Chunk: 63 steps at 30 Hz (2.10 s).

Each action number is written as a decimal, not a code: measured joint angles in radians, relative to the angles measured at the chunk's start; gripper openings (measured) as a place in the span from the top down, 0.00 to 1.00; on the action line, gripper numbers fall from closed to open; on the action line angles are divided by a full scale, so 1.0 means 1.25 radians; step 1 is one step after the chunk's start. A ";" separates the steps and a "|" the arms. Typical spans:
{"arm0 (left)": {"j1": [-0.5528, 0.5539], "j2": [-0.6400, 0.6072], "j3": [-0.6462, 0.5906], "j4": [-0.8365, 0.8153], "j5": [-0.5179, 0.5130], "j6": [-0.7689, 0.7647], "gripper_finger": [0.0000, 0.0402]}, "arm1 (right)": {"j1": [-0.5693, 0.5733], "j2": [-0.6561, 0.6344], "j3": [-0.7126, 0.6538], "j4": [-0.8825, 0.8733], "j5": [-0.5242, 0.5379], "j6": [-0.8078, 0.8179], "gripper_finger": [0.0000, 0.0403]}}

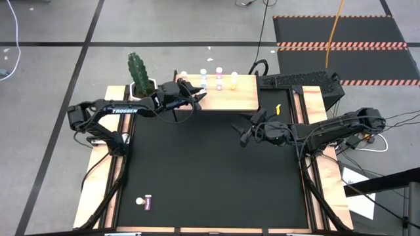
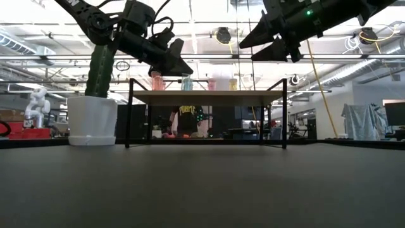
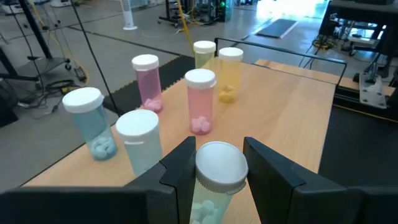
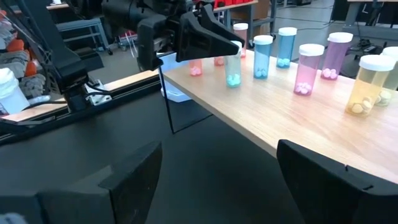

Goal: Pick and place medicine bottles onto shelf by color
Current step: Put the blue pill bottle aligned with the other blue pill bottles on the shelf, then put the pink pill bottle aligned with the other pink pill bottles on the shelf

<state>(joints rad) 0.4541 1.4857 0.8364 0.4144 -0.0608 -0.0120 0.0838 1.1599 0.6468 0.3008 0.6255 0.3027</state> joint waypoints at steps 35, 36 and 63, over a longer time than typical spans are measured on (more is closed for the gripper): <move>-0.013 -0.035 0.068 -0.013 0.019 -0.011 0.34 | -0.009 0.000 0.000 0.001 -0.003 0.010 0.22; -0.017 -0.046 0.082 -0.047 0.022 -0.003 0.34 | -0.009 0.000 0.000 0.002 -0.006 0.014 0.22; -0.418 -0.184 0.569 -1.378 -0.096 -0.753 0.62 | 0.149 0.000 0.001 -0.061 -0.152 0.318 0.36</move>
<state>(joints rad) -0.0687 1.2554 1.5475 -1.3081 -0.1804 -0.9528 0.2694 1.1596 0.6476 0.2251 0.4352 0.7003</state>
